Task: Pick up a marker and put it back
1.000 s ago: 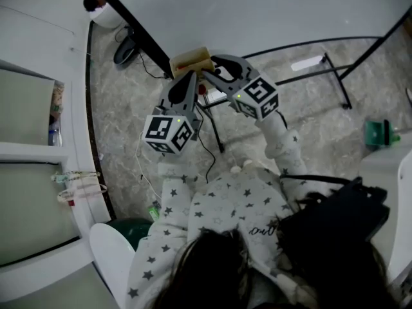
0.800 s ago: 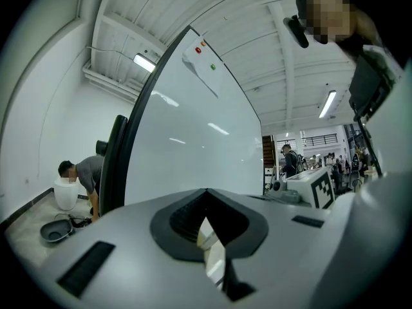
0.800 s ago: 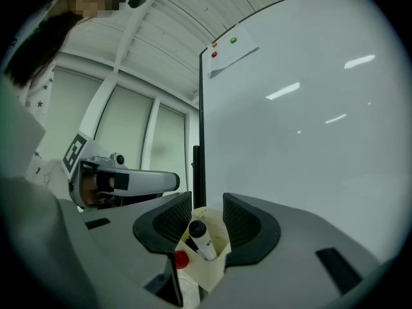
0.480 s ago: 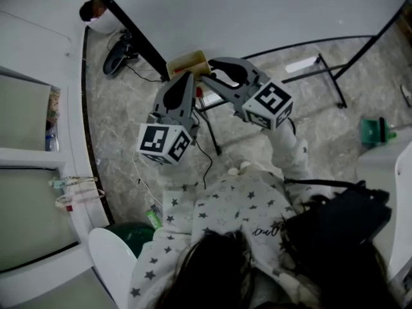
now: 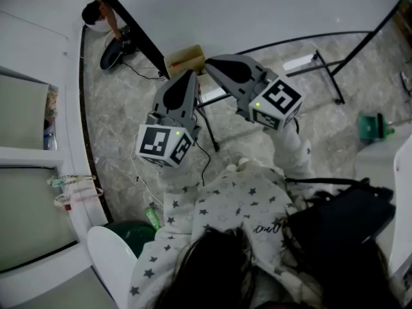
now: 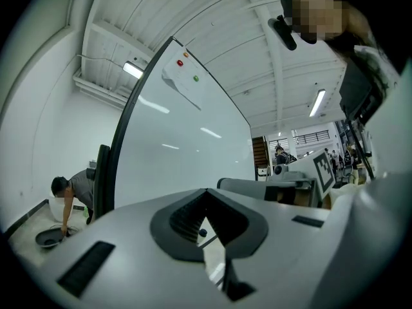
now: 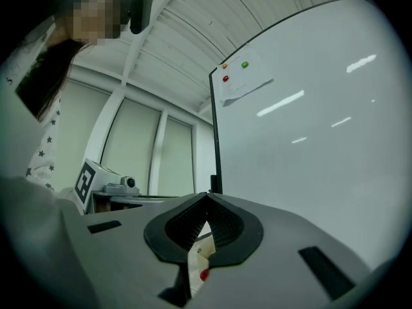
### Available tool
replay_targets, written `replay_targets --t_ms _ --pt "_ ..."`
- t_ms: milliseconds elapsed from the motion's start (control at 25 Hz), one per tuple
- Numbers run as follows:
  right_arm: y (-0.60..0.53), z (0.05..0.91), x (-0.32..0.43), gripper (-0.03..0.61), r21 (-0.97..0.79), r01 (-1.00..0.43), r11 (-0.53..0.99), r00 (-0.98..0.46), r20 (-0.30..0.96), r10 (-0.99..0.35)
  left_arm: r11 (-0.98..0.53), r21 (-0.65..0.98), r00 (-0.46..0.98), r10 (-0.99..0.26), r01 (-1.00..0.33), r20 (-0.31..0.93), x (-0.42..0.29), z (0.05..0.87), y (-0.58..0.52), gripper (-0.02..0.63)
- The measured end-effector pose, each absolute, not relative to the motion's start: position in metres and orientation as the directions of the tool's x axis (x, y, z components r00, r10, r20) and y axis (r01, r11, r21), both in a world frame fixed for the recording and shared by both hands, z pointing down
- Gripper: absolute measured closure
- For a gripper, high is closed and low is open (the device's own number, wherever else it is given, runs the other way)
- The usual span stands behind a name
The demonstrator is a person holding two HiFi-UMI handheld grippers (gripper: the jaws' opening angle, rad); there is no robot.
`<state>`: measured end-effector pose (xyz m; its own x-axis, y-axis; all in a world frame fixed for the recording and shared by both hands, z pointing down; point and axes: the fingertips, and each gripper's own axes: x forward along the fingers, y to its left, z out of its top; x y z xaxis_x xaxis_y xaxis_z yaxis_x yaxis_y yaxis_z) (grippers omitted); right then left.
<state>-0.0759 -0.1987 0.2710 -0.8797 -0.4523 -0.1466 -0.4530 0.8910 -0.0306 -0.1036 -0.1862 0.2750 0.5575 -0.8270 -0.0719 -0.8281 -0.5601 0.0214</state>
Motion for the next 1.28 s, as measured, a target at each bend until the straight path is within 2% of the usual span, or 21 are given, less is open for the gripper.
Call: replay_targets --t_ms 1280 --pt "-0.183 0.271 -0.077 0.572 0.035 -0.452 0.891 -0.886 -0.134 -0.444 -0.564 -0.008 0.563 -0.823 -0.826 -0.077 -0.1 0.268 -0.166 0.614"
